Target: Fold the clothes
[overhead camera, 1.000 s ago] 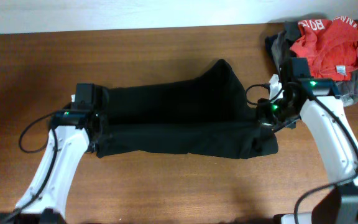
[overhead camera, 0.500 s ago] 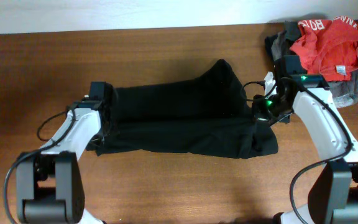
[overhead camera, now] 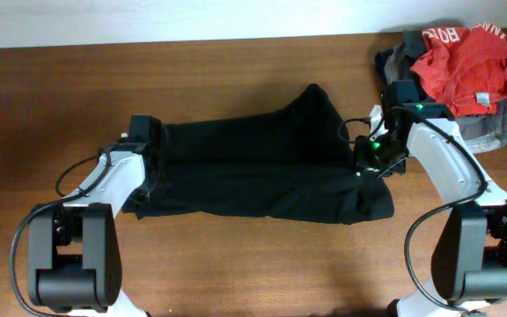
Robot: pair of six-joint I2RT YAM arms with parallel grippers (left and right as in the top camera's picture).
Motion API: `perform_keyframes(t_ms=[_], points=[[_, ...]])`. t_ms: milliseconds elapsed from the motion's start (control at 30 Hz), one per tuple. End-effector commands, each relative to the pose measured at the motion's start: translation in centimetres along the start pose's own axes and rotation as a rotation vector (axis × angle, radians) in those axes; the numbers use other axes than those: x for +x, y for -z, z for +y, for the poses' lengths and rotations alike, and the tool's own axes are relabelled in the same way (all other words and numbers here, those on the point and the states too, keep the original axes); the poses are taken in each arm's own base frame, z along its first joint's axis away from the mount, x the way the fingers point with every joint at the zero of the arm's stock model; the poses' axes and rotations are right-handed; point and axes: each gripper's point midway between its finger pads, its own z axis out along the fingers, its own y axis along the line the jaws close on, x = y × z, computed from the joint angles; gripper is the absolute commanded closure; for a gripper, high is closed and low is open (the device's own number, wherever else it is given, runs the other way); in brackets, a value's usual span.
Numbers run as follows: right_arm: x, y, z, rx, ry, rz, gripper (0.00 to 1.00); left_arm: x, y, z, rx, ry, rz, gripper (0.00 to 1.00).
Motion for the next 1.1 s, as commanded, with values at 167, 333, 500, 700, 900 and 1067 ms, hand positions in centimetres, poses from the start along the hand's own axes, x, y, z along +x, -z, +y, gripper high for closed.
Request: perform_keyframes(t_ms=[167,333,500,700,900,1067], points=[[-0.9,1.6,-0.4,0.027,0.010,-0.016,0.64,-1.2,1.1,0.5,-0.020,-0.022,0.004,0.26],[-2.2,4.6,0.5,0.021,0.043,-0.052,0.64,-4.0,4.3,0.6,-0.011,-0.024,-0.022,0.15],[-4.6,8.9,1.8,0.010,0.127,-0.147,0.42,-7.6,9.3,-1.1,0.108,-0.152,-0.082,0.02],[-8.6,11.5,3.0,-0.006,0.185,-0.320,0.25,-12.0,14.0,-3.6,0.263,-0.262,-0.241,0.01],[-11.3,10.2,5.3,-0.036,0.270,-0.388,0.25,-13.6,12.0,-3.2,0.249,-0.279,-0.263,0.02],[-11.8,7.8,7.2,-0.046,0.320,-0.368,0.26,-15.0,7.5,-2.8,0.231,-0.286,-0.242,0.04]])
